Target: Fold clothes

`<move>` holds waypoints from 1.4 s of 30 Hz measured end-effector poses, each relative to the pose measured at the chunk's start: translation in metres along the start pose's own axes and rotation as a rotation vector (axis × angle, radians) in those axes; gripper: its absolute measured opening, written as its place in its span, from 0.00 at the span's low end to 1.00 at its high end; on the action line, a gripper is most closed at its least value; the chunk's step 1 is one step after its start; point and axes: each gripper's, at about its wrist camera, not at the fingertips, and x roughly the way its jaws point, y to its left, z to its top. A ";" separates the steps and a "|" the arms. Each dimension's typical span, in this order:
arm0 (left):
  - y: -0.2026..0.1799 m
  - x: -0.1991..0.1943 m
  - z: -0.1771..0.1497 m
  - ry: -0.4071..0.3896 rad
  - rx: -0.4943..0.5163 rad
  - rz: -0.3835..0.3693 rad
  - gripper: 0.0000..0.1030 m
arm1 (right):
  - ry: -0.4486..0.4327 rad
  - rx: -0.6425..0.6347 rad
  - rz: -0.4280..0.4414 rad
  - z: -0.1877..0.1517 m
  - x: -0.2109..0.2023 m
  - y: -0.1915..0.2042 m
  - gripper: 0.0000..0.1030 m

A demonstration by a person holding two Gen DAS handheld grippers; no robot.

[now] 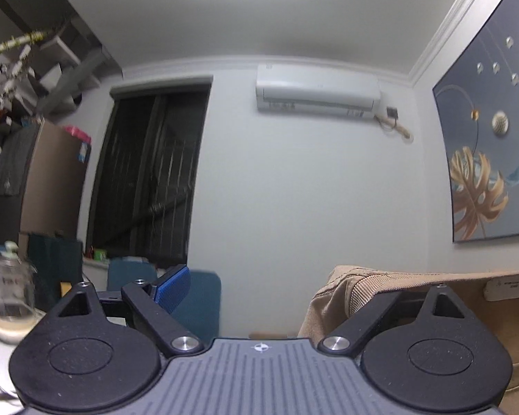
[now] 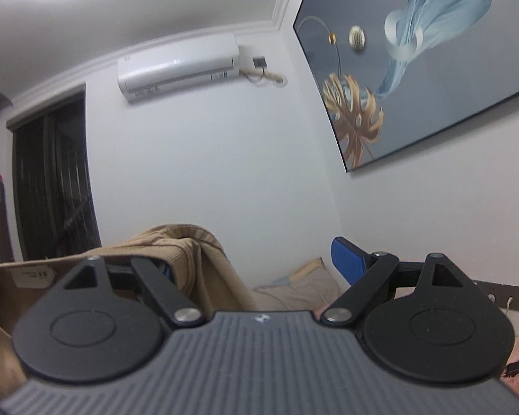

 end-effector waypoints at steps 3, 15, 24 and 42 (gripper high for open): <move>-0.006 0.066 -0.041 0.079 0.030 0.014 0.89 | 0.083 -0.021 -0.023 -0.034 0.058 -0.002 0.84; -0.045 0.363 -0.230 0.270 0.040 0.073 0.93 | 0.259 -0.082 -0.069 -0.178 0.341 -0.005 0.84; -0.075 0.574 -0.479 0.544 0.118 0.032 0.93 | 0.533 -0.115 -0.110 -0.388 0.550 -0.043 0.83; -0.091 0.647 -0.616 1.014 0.218 -0.210 1.00 | 1.013 -0.232 0.102 -0.521 0.624 -0.036 0.83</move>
